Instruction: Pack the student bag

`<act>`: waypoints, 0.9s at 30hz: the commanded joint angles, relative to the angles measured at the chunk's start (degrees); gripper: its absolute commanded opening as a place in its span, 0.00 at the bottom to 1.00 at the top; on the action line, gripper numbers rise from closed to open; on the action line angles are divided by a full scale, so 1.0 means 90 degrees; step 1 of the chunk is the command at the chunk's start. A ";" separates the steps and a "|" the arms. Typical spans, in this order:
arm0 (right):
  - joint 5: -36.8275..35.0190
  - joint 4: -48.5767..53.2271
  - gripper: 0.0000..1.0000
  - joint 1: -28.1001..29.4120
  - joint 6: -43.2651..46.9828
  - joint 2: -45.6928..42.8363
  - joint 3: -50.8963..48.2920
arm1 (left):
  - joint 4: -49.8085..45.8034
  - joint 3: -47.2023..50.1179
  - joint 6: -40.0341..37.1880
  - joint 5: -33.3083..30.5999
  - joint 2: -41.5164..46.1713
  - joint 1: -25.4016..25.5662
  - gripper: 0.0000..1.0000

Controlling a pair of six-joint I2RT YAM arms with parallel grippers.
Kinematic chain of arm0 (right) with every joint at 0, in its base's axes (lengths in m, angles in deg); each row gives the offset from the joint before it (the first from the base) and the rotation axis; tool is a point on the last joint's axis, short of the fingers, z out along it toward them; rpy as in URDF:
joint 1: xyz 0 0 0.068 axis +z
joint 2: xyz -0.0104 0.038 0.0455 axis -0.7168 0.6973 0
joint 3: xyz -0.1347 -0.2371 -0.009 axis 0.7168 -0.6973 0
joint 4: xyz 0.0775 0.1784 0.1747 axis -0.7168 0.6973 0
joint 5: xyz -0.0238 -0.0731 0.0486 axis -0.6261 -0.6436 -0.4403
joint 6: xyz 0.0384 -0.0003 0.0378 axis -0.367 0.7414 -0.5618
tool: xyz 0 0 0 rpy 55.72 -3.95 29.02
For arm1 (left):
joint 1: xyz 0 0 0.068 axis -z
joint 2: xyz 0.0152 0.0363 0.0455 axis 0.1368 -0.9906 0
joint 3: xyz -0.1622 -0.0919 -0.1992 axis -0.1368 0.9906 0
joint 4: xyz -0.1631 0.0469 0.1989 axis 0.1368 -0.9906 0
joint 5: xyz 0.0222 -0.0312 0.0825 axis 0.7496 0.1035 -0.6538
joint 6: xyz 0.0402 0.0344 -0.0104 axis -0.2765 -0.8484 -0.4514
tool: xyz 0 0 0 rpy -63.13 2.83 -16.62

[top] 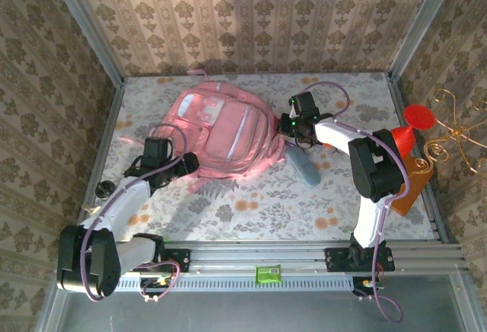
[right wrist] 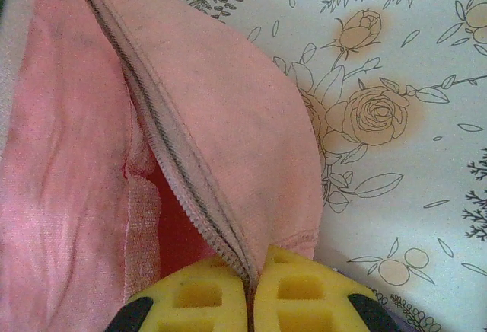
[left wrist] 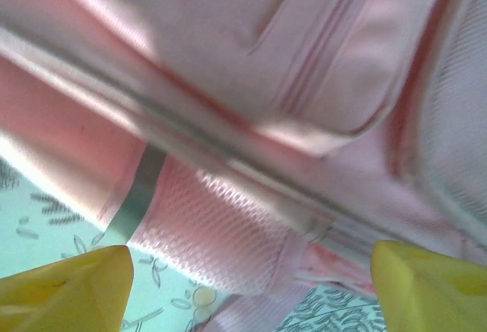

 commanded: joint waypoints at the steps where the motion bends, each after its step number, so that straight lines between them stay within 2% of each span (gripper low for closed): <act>1: 0.0064 -0.0242 0.01 -0.0045 0.0002 0.0102 0.0184 | 0.0295 0.0184 0.0453 0.0311 0.0030 -0.0066 0.82; 6: 0.0045 -0.0212 0.02 -0.0056 0.0034 0.0080 0.0200 | 0.0522 0.0410 0.0523 0.0537 -0.0215 -0.0068 0.79; 12: 0.0084 -0.0231 0.02 -0.0055 0.0016 0.0097 0.0239 | 0.0738 0.0491 0.0452 0.0540 -0.0499 -0.0086 0.70; 27: 0.0110 -0.0303 0.02 -0.0074 0.0007 0.0090 0.0092 | 0.1683 0.0509 0.0453 0.0903 -0.1319 -0.0448 0.54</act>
